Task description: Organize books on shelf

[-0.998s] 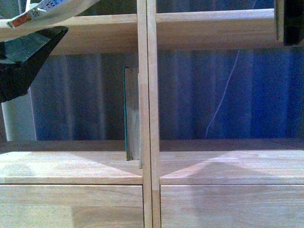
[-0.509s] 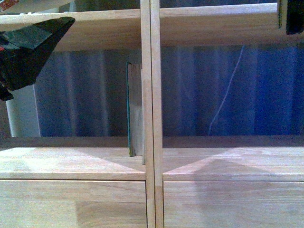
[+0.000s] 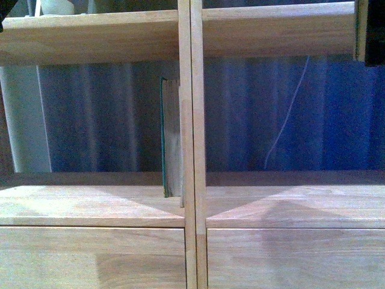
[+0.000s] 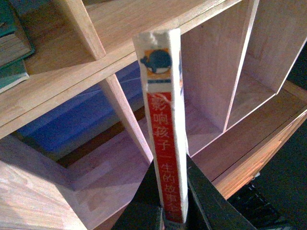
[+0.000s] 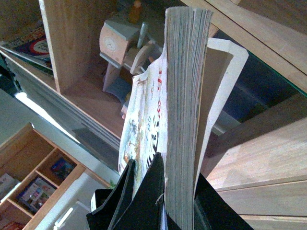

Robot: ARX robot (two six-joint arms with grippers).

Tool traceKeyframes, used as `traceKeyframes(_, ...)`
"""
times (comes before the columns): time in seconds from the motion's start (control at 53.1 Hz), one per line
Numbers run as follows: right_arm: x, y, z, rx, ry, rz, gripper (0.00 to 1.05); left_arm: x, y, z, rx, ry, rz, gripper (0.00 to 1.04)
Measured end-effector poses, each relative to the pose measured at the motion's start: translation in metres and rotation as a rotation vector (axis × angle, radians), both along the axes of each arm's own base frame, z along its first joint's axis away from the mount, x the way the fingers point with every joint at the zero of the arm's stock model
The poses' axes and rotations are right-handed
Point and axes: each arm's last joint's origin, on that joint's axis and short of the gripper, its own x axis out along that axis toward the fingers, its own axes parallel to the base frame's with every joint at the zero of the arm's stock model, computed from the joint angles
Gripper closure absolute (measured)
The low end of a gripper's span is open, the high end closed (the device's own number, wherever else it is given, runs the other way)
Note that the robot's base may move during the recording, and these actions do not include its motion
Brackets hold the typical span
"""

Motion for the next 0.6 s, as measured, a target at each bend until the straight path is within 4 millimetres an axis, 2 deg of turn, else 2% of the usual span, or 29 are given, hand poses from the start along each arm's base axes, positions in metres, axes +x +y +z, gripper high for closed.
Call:
traceKeyframes(0.188, 0.0, -0.001, -0.002, -0.016, 0.022, -0.013, 0.97, 0.0, 0.0, 0.0, 0.001, 0.003, 0.001, 0.98)
traceKeyframes(0.301, 0.004, -0.008, -0.004, -0.054, 0.026, -0.087, 0.8, 0.001, 0.001, -0.001, 0.033, -0.003, 0.011, 0.98)
traceKeyframes(0.396, 0.008, -0.027, -0.007, -0.135, -0.004, -0.229, 0.64, 0.002, 0.006, -0.001, 0.072, -0.013, 0.037, 0.98)
traceKeyframes(0.603, 0.005, -0.091, -0.012, -0.383, -0.107, -0.569, 0.32, 0.003, 0.027, -0.001, 0.209, -0.056, 0.111, 0.98)
